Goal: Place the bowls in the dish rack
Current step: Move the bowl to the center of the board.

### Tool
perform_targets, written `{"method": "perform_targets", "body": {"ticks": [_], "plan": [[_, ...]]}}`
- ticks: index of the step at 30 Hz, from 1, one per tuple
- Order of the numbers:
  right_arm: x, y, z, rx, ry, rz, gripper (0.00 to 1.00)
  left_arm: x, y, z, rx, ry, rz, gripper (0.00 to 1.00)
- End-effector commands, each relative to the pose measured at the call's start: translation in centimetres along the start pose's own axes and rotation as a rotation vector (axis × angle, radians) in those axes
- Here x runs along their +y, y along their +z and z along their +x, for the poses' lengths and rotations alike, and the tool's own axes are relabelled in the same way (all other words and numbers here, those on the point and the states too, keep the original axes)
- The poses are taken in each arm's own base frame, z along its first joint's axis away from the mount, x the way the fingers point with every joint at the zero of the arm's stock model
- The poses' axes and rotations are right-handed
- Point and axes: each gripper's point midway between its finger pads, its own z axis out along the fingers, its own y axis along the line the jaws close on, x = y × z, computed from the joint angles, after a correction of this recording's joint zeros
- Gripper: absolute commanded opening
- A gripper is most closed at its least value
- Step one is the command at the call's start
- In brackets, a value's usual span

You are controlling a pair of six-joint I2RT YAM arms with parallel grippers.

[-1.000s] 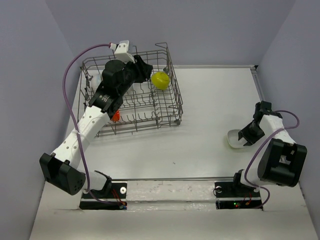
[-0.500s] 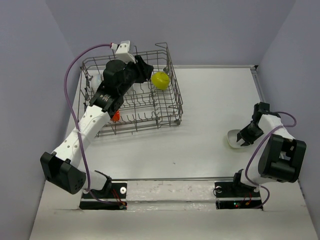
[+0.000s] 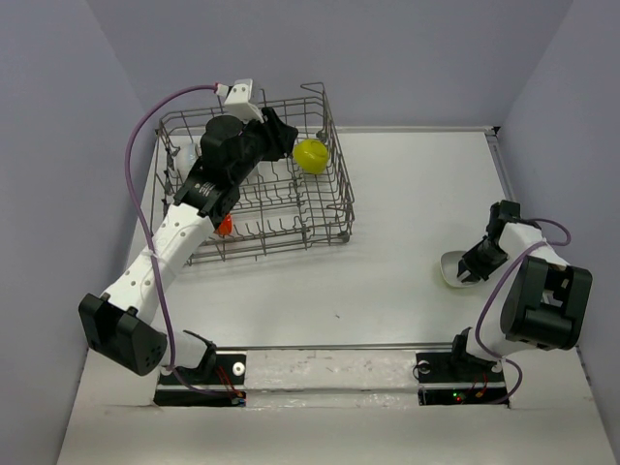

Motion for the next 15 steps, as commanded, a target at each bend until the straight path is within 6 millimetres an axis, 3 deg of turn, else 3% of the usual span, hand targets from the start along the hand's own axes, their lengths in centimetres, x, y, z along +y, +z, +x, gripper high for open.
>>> {"method": "perform_targets", "body": {"ticks": [1,6,15], "plan": [[1.6,-0.9,-1.8,-0.047,0.003,-0.066,0.25,-0.8,0.0,-2.1,-0.066,0.001,0.035,0.49],[3.2,-2.2,-3.1,-0.080,0.011,-0.129,0.28,-0.8,0.0,-2.0,-0.066,0.001,0.031,0.49],[5.4,-1.9,-4.4,-0.063,0.026,-0.181,0.28,-0.8,0.1,-2.0,-0.063,0.001,0.033,0.49]]}}
